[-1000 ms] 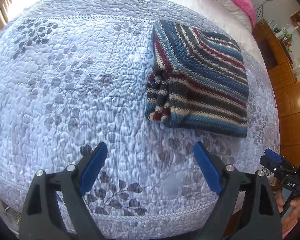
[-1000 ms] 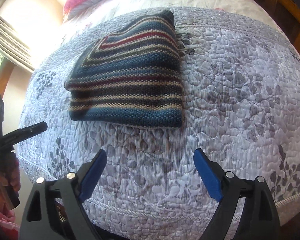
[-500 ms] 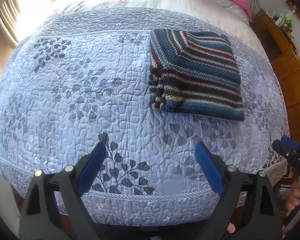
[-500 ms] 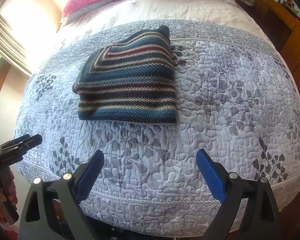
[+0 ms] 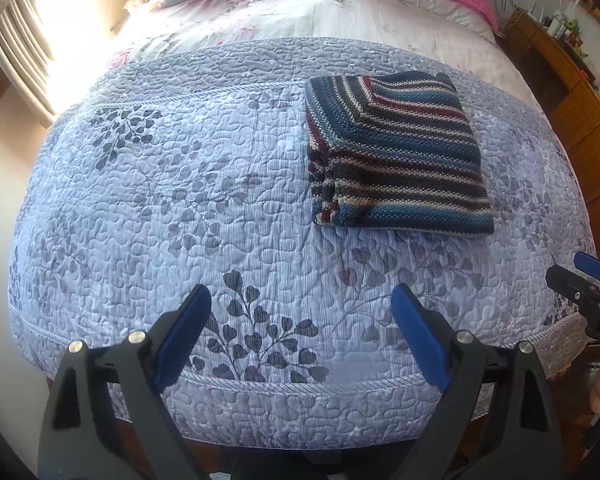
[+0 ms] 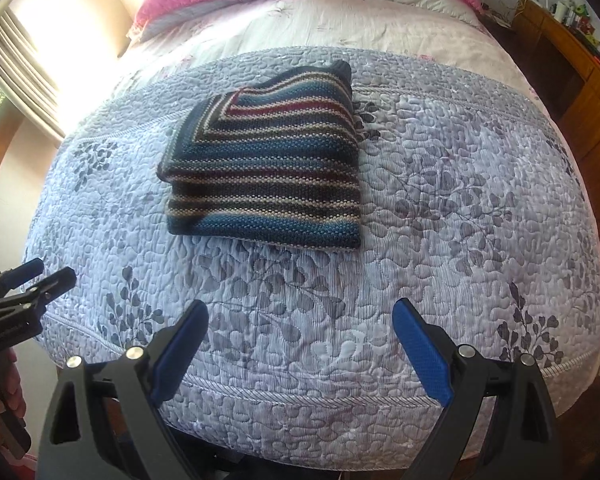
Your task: Fold small clothes
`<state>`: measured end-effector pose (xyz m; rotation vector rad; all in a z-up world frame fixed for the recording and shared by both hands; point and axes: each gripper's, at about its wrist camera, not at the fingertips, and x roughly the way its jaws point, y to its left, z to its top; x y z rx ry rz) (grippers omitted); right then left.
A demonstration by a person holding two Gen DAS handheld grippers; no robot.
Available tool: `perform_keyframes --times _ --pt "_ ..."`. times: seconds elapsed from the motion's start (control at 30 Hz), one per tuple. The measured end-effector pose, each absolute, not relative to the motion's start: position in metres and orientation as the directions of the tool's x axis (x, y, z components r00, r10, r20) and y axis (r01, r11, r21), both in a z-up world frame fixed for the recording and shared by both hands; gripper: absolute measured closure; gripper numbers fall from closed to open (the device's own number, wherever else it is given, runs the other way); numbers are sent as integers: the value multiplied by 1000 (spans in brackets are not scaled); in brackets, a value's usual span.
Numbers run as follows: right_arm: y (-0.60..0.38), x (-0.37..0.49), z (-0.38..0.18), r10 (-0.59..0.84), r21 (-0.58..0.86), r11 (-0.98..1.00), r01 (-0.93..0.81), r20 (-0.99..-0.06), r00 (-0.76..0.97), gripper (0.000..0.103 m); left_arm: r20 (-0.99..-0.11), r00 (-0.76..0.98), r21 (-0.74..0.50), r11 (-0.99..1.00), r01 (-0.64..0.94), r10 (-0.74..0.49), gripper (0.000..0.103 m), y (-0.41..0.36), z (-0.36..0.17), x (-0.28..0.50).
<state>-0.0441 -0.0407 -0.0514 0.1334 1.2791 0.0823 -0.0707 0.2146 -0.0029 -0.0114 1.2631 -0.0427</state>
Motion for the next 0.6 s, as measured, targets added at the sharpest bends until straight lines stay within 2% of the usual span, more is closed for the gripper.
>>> perform_keyframes --times 0.6 --pt "-30 -36 -52 106 110 994 -2 -950 294 9 -958 287 9 1000 22 2 12 215 -12 -67"
